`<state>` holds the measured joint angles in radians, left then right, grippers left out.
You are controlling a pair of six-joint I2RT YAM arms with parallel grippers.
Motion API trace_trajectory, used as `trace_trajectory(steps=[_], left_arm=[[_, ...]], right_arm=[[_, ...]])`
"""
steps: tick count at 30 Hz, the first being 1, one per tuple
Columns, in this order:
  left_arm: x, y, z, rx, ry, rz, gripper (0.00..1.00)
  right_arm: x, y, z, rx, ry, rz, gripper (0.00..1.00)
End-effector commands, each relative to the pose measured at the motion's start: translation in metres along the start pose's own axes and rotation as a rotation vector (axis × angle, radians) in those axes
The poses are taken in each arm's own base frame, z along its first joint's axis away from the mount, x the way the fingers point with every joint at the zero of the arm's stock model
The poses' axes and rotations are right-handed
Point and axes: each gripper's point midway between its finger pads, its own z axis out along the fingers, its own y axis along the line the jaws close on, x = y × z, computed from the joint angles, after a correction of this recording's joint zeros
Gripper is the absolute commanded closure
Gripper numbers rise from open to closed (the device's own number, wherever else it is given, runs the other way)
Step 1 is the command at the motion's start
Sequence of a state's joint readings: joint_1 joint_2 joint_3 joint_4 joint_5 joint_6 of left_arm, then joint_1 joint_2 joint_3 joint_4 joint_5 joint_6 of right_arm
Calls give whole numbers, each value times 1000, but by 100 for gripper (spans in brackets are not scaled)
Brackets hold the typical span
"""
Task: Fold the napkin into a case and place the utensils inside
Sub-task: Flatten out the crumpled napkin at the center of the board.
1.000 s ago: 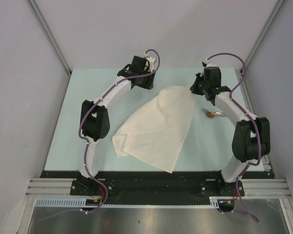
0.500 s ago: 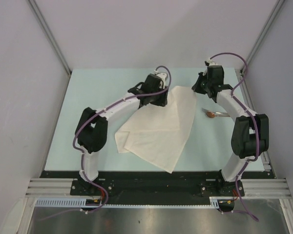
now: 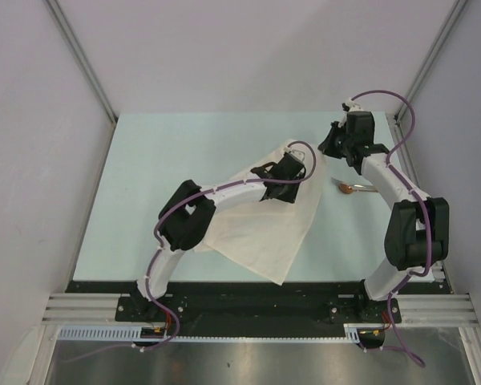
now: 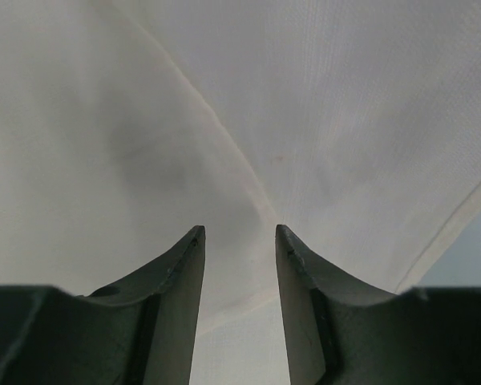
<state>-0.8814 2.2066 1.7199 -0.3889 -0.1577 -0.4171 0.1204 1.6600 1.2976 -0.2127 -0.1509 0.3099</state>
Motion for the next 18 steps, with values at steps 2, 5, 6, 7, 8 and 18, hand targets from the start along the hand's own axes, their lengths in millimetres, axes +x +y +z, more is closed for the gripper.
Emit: trace_trajectory(steps=[2, 5, 6, 7, 8, 18], left_arm=[[-12, -13, 2, -39, -31, -22, 55], [-6, -14, 4, -72, -26, -12, 56], [-6, -14, 2, -80, -27, -9, 57], [-5, -15, 1, -86, -26, -2, 57], [-4, -18, -1, -97, -34, 9, 57], [16, -29, -2, -71, 38, 45, 52]], right_arm=[[-14, 8, -15, -36, -47, 11, 100], [-13, 9, -16, -41, -50, 16, 100], [-12, 9, -15, -43, -47, 18, 100], [-12, 9, -14, -43, -47, 20, 100], [-11, 8, -14, -44, -44, 22, 100], [-6, 9, -17, -51, -44, 40, 100]])
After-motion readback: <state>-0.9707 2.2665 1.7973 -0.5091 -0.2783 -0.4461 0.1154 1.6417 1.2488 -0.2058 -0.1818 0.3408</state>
